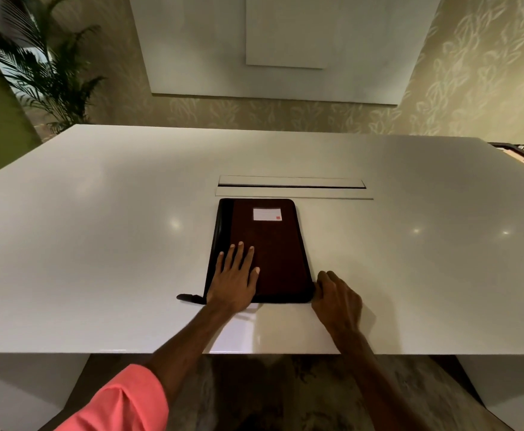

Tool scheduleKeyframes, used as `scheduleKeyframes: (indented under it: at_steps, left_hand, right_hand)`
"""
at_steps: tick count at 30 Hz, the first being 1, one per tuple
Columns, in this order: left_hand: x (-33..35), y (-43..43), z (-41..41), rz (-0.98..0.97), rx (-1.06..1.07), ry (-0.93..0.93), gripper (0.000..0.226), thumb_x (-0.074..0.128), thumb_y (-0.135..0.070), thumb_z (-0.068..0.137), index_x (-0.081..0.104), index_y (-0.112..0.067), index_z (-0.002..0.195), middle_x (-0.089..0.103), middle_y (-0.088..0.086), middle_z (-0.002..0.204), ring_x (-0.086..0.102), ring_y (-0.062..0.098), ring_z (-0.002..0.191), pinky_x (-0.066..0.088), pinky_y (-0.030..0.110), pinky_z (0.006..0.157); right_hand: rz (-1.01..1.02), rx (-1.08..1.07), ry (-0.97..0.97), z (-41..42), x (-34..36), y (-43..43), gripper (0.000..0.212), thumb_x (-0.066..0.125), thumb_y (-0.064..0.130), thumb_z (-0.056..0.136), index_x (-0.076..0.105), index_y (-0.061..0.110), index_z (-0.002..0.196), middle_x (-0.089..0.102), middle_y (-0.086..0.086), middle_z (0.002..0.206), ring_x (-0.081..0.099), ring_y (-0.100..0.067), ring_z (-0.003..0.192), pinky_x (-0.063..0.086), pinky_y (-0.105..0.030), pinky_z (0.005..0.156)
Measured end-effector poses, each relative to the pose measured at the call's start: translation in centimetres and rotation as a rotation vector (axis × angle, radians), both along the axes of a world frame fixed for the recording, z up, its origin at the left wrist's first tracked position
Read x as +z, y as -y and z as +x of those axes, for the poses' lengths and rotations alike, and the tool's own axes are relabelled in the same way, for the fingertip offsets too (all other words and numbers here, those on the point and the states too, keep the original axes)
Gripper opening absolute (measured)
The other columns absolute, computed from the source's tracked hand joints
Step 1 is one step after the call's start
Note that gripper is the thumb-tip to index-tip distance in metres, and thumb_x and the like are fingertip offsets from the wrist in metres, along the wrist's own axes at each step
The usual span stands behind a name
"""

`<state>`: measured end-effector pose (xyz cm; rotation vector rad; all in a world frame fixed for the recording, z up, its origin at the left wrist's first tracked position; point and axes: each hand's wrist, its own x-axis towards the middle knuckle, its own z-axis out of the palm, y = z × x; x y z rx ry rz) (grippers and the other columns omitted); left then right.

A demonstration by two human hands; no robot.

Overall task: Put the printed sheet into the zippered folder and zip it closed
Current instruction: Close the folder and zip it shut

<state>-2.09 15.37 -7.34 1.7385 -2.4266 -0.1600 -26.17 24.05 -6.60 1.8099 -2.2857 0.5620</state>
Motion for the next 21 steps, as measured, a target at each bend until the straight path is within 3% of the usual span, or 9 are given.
scheduleKeyframes:
  at_steps: [3,9,21]
  left_hand:
    - [-0.4,-0.1,0.2,-0.016,-0.003,0.024,0.066,0.012,-0.05,0.116,0.0,-0.023,0.175,-0.004,0.005,0.183,-0.008,0.026,0.171,0.002,0.051,0.14]
    - [-0.8,0.4,0.1,-0.042,0.015,0.011,0.067,0.012,-0.053,0.115,0.001,-0.026,0.175,-0.002,0.002,0.184,-0.006,0.024,0.171,0.004,0.05,0.14]
    - [-1.7,0.4,0.2,-0.087,0.008,0.015,0.066,0.018,-0.05,0.115,0.008,-0.024,0.175,0.007,0.004,0.183,0.003,0.026,0.172,0.01,0.05,0.14]
  right_hand:
    - [-0.023,0.087,-0.012,-0.7,-0.3,0.0,0.015,0.076,0.017,0.086,0.064,0.02,0.077,0.065,0.006,0.072,0.061,-0.016,0.06,0.031,-0.025,0.051]
    - [-0.053,0.383,0.016,-4.0,-0.9,0.5,0.025,0.068,0.011,0.085,0.051,0.026,0.076,0.052,0.01,0.069,0.045,-0.01,0.059,0.038,-0.025,0.05]
    - [-0.032,0.25,0.038,-4.3,0.3,4.0,0.014,0.066,0.018,0.092,0.061,0.016,0.079,0.061,0.003,0.073,0.057,-0.02,0.063,0.048,-0.033,0.054]
